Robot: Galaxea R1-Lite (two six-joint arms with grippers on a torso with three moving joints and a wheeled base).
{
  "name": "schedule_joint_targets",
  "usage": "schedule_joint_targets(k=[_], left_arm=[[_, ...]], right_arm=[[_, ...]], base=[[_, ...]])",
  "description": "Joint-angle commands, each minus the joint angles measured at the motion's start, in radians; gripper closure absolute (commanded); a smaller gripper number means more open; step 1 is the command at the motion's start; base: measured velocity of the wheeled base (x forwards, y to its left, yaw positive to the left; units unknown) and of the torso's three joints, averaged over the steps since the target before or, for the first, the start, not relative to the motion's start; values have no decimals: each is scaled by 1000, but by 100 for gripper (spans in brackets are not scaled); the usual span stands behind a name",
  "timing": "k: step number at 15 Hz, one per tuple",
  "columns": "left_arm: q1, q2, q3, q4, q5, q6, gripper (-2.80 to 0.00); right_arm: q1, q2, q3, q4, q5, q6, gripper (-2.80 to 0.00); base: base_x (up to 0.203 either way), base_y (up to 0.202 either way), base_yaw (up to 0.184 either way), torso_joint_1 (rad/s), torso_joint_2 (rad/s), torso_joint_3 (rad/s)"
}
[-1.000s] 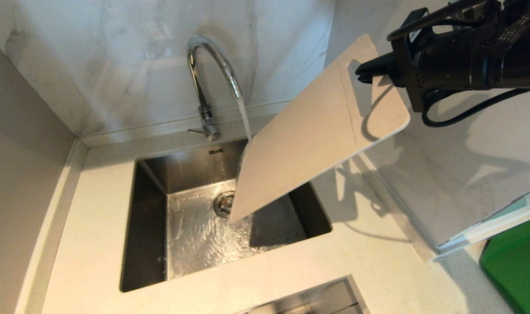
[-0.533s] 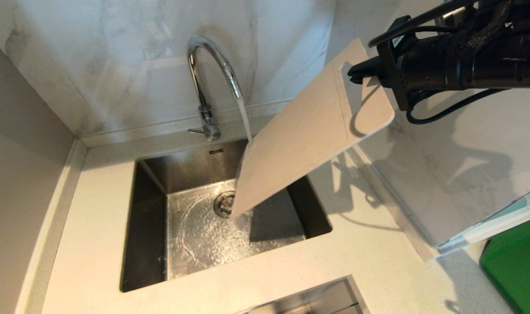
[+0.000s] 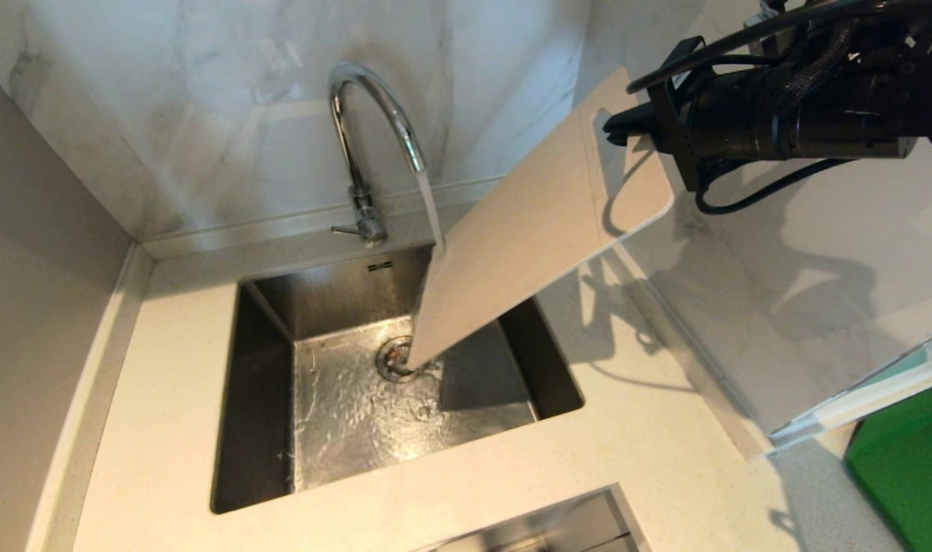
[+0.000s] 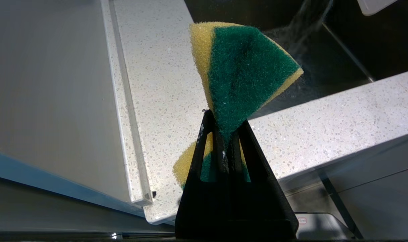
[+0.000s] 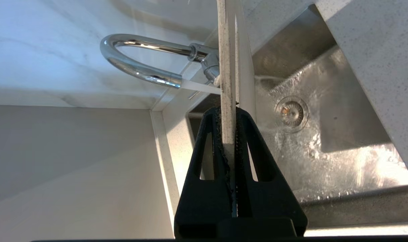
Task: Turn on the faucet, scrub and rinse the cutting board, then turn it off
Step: Scrub the cutting board underwater
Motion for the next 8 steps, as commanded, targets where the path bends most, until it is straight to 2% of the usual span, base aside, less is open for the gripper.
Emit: schedule_joint_targets(k=[1, 8], left_arm=[[0, 2, 3, 0, 0, 0, 0], [0, 2, 3, 0, 0, 0, 0]], right_arm=[[2, 12, -12, 1, 2, 5, 0], [0, 62, -51, 1, -2, 5, 0]], base=[[0, 0, 0, 0, 0, 0], [0, 0, 0, 0, 0, 0]])
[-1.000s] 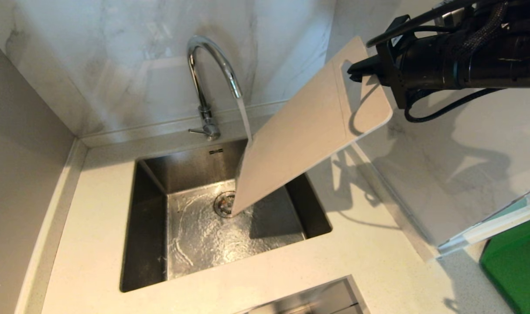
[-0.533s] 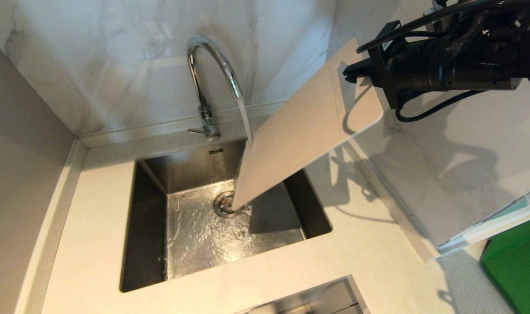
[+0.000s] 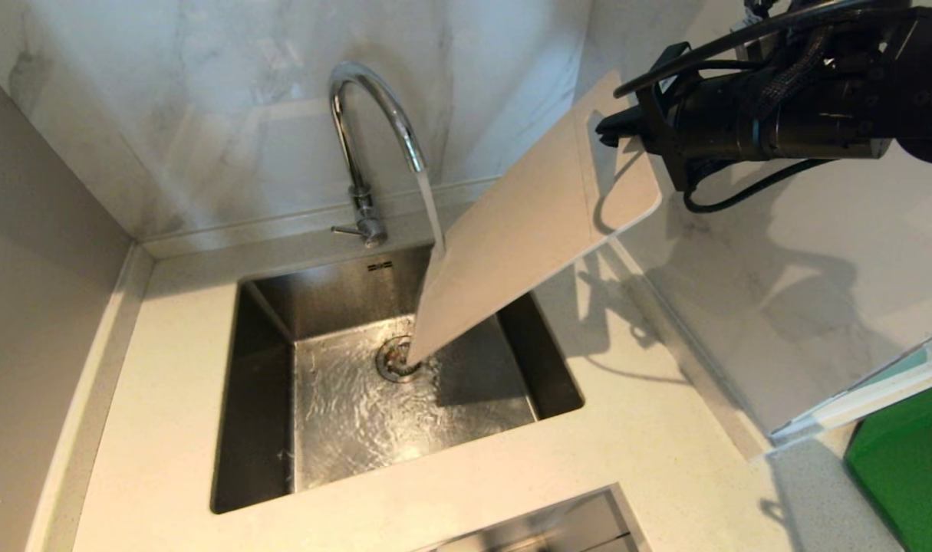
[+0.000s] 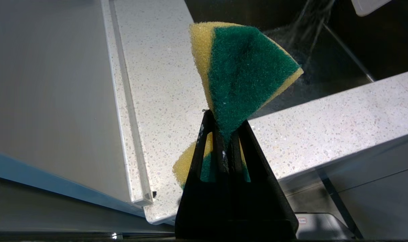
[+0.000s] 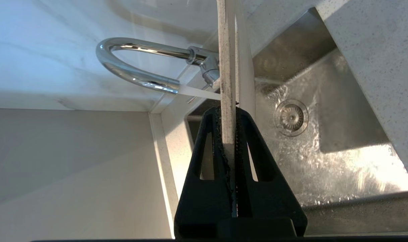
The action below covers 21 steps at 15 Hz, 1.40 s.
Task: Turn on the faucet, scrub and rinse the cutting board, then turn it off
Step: Scrub the cutting board underwater
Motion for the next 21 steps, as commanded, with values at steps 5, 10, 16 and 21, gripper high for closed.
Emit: schedule_joint_targets(k=[5, 10, 16, 21], left_arm=[[0, 2, 3, 0, 0, 0, 0], [0, 2, 3, 0, 0, 0, 0], [0, 2, 3, 0, 0, 0, 0], [0, 2, 3, 0, 0, 0, 0]], right_arm=[[0, 49, -37, 1, 2, 4, 0], [1, 94, -91, 1, -1, 3, 0], [1, 99, -98, 5, -3, 3, 0], [3, 99, -92, 5, 3, 5, 0]], base=[[0, 0, 0, 0, 0, 0], [0, 0, 0, 0, 0, 0], [0, 0, 0, 0, 0, 0], [0, 0, 0, 0, 0, 0]])
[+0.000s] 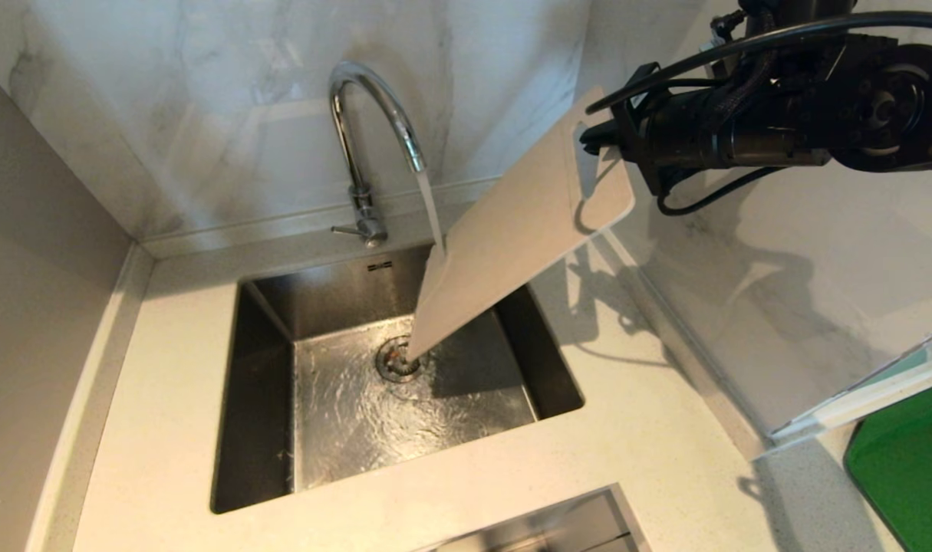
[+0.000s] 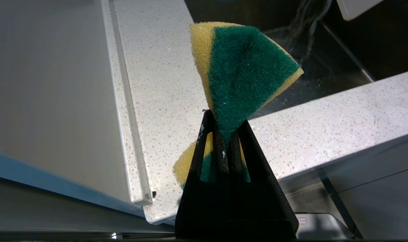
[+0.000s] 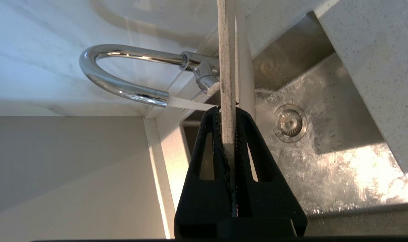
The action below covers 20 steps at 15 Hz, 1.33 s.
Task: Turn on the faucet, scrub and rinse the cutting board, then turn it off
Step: Scrub the cutting board underwater
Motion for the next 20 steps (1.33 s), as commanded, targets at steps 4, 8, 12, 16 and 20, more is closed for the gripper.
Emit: schedule_joint_targets(k=[4, 8, 12, 16, 20], left_arm=[[0, 2, 3, 0, 0, 0, 0], [0, 2, 3, 0, 0, 0, 0], [0, 2, 3, 0, 0, 0, 0], [0, 2, 3, 0, 0, 0, 0], [0, 2, 2, 0, 0, 0, 0]], right_arm=[[2, 0, 2, 1, 16, 4, 0], [3, 0, 6, 4, 83, -5, 0], [4, 8, 8, 53, 84, -60, 0], [5, 20, 3, 104, 84, -136, 0], [18, 59, -32, 111, 84, -148, 0]], base=[[0, 0, 0, 0, 0, 0], [0, 0, 0, 0, 0, 0], [0, 0, 0, 0, 0, 0], [0, 0, 0, 0, 0, 0], [0, 0, 0, 0, 0, 0]])
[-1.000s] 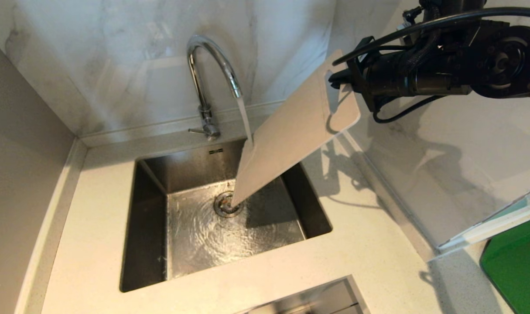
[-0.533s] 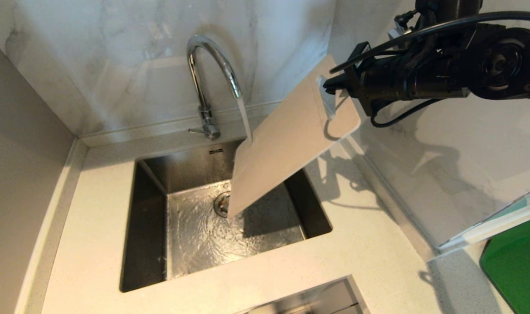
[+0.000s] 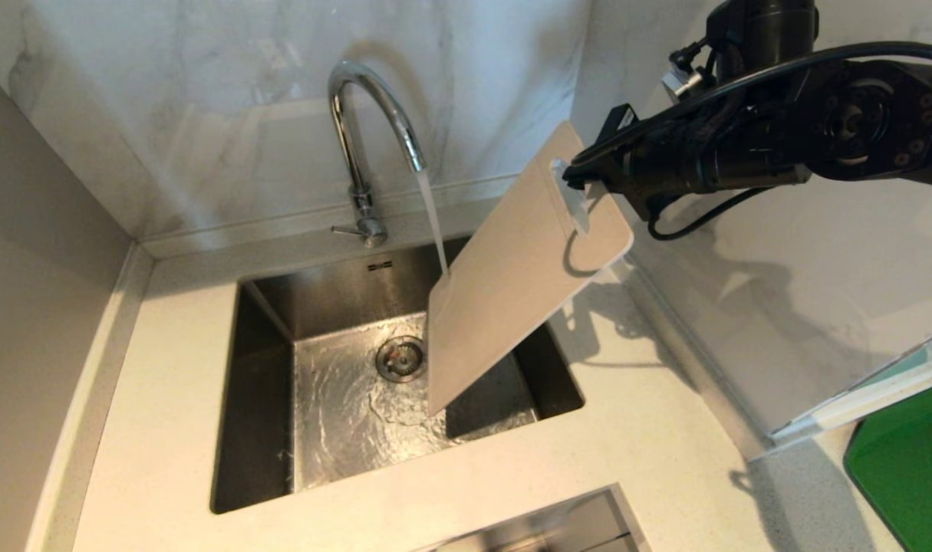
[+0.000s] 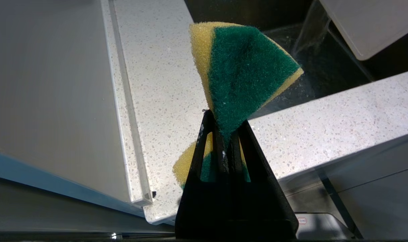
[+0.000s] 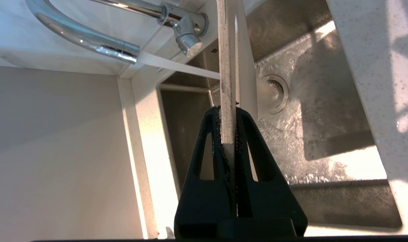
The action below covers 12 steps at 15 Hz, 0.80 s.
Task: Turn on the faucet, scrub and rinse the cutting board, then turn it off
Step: Scrub the cutting board underwater
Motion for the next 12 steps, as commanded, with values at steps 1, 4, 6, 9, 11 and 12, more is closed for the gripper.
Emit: schedule_joint_targets(k=[1, 4, 6, 9, 11, 12], left_arm=[[0, 2, 3, 0, 0, 0, 0], [0, 2, 3, 0, 0, 0, 0], [0, 2, 3, 0, 0, 0, 0], [0, 2, 3, 0, 0, 0, 0], [0, 2, 3, 0, 0, 0, 0], [0, 2, 3, 0, 0, 0, 0]], right_arm=[[12, 27, -14, 2, 3, 4, 0], [38, 41, -28, -6, 3, 4, 0], [61, 41, -34, -13, 3, 4, 0], [62, 44, -35, -29, 3, -4, 0], [61, 47, -34, -78, 1, -3, 0], [61, 47, -34, -91, 3, -2, 0]], base=[[0, 0, 0, 0, 0, 0], [0, 0, 0, 0, 0, 0], [0, 0, 0, 0, 0, 0], [0, 0, 0, 0, 0, 0], [0, 0, 0, 0, 0, 0], [0, 0, 0, 0, 0, 0]])
